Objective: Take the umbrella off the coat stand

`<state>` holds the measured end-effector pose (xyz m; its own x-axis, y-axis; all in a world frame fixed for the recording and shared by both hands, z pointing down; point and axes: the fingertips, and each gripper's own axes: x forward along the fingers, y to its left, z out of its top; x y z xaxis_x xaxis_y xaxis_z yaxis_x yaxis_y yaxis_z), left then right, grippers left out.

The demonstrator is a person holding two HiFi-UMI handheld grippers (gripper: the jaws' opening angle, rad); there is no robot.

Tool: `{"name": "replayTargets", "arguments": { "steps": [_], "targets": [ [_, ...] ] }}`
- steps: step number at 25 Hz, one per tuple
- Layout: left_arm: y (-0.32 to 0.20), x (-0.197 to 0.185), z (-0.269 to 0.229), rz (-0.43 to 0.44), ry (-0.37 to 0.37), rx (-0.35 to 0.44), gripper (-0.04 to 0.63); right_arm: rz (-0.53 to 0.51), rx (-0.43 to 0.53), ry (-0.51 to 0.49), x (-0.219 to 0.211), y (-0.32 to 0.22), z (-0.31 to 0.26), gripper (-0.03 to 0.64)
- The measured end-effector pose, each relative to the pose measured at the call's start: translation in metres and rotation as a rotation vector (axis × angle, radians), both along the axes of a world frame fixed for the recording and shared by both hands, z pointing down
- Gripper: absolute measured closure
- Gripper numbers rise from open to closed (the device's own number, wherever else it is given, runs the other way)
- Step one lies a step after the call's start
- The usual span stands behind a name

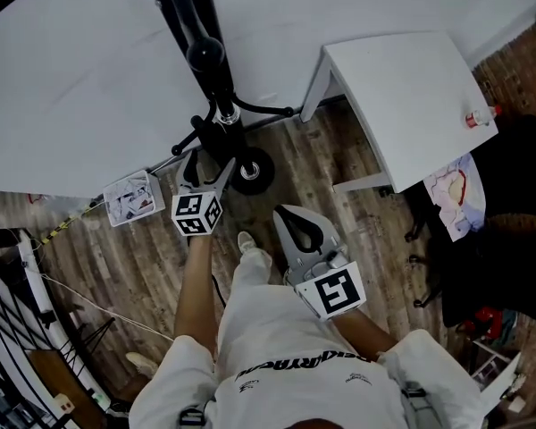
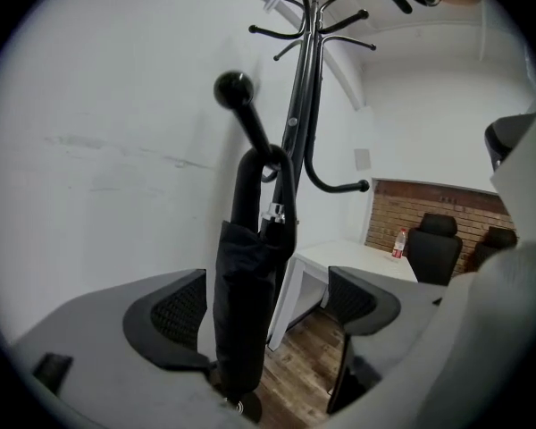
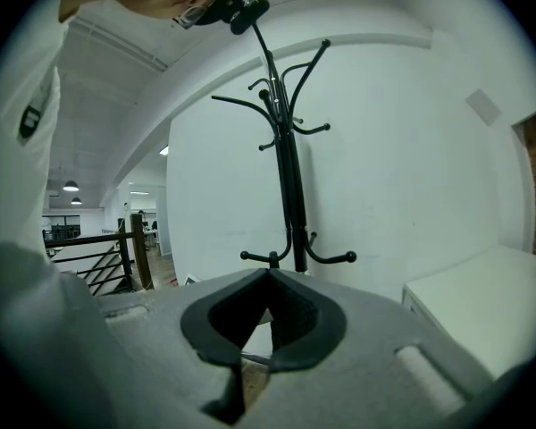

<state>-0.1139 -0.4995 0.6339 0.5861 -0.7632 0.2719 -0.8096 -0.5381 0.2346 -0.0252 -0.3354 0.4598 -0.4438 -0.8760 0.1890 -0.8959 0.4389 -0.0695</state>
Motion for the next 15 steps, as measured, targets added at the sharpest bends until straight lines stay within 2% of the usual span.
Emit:
{"name": "replayTargets", "arguments": {
  "steps": [9, 15],
  "targets": [
    [-0.03, 0.007, 0.047, 0.187, -0.047, 0.021, 0.178, 0.053, -0.037, 0.005, 0.001, -0.01, 0.008, 0.615],
    [-0.036, 0.015, 0.076, 0.281, -0.011, -0.02, 0.189, 0.078, -0.058, 0.009, 0.002, -0.009, 0.015, 0.615]
  ]
}}
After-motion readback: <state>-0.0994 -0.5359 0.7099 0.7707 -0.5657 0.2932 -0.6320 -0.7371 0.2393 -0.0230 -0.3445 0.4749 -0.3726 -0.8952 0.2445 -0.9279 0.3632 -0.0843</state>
